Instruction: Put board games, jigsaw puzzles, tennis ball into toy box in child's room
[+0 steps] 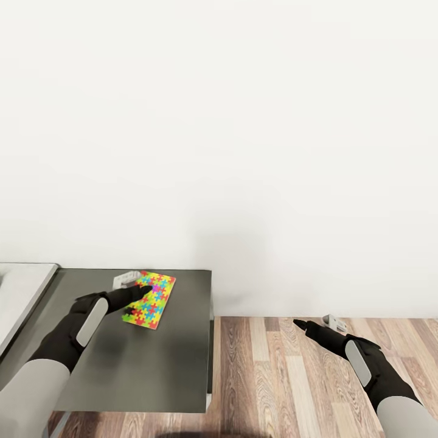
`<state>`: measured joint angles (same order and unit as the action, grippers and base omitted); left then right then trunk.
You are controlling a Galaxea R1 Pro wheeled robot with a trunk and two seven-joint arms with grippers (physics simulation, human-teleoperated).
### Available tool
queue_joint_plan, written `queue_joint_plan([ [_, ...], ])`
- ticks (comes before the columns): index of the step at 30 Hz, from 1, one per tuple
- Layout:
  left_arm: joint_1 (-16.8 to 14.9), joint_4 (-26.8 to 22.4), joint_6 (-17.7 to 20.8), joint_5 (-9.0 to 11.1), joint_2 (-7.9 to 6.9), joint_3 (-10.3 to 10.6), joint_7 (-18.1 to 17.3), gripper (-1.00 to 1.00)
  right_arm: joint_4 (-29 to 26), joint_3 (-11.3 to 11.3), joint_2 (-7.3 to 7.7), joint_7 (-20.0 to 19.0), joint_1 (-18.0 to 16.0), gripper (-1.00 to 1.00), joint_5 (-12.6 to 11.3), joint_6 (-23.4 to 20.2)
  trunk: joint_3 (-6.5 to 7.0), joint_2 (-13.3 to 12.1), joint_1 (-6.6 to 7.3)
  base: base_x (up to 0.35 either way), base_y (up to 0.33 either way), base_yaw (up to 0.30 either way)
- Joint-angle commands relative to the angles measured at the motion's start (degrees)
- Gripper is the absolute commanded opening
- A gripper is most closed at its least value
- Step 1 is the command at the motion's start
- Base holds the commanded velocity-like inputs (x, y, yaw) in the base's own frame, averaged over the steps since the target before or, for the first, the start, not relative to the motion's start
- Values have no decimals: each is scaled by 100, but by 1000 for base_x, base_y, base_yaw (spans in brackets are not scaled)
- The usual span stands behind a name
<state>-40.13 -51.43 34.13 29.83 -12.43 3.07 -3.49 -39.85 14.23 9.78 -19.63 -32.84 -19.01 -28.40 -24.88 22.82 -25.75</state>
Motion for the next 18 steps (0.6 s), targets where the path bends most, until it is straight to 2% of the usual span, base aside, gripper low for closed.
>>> queue_joint_plan([
  [1,-4,-30,34,2,5,9,-9,100,-5,19,-2,-14,-3,100,-23,-43,-9,10,-3,0,0,0],
  [6,-4,-72,122,7,78,17,-44,100,-5,19,-2,-14,-3,100,-23,-43,-9,10,-3,0,0,0],
  [12,-3,-78,206,-1,189,18,-520,100,-5,22,-2,-14,-3,100,-26,-43,-9,10,-3,0,0,0],
  [18,-3,-78,243,-2,264,50,-635,100,-5,18,-2,-14,-3,100,-27,-43,-9,10,-3,0,0,0],
])
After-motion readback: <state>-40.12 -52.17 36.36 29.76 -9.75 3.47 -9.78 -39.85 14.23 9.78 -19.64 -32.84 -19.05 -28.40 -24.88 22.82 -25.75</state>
